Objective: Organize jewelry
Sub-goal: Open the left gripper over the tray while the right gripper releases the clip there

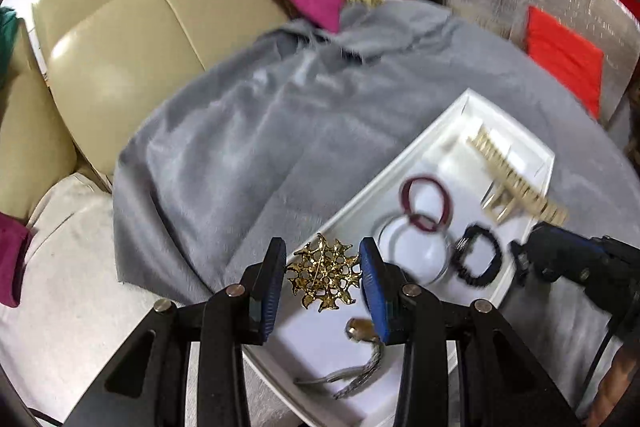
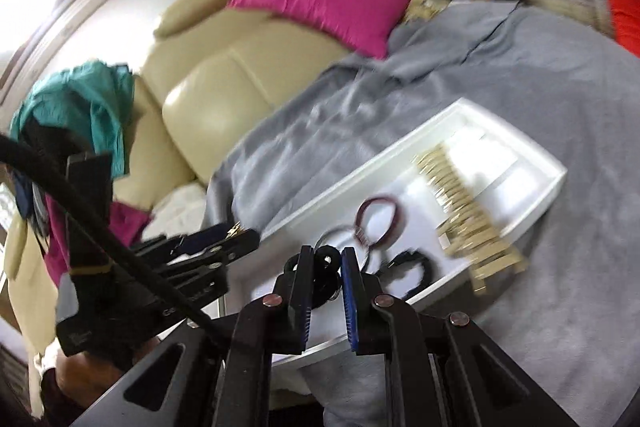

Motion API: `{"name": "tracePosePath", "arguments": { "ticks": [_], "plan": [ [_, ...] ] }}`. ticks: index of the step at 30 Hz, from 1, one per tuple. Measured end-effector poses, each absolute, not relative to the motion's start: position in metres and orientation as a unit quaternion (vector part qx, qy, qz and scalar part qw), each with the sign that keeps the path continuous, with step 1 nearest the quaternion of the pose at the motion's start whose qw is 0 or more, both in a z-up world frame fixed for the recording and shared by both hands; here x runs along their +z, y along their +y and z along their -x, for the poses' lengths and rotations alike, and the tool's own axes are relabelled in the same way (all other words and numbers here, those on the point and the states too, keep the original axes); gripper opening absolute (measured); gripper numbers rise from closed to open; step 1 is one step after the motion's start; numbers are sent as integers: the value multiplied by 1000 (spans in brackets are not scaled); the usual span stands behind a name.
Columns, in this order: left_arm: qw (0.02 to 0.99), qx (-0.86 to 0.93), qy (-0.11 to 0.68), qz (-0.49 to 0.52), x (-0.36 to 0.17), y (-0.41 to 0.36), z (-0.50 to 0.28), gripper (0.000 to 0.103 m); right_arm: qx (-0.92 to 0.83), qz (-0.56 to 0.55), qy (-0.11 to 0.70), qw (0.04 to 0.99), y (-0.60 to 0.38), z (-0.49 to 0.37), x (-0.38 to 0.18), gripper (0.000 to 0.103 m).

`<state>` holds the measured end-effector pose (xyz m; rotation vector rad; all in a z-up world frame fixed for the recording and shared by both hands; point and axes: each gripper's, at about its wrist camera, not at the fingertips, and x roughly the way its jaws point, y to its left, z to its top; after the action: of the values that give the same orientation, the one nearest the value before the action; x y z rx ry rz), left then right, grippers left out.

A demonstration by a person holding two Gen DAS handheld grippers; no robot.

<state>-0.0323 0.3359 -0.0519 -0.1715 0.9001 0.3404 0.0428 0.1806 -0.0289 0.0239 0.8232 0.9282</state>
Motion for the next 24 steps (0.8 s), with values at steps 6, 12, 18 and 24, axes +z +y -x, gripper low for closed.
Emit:
{"name": "tracePosePath", "arguments": {
  "ticks": [6,12,18,24],
  "plan": [
    [858,186,471,79,-74,349,28,39,436,41,406,802,209,-35,-55,15],
    [845,202,493,41,-84,341,20,39,405,96,422,805,218,-34,-73,18],
    [851,194,485,56,-74,340,22,40,416,72,419,804,204,-35,-61,54],
    [875,210,435,11,-43,315,35,53,406,48,385,827,176,-32,-38,63]
  ]
}}
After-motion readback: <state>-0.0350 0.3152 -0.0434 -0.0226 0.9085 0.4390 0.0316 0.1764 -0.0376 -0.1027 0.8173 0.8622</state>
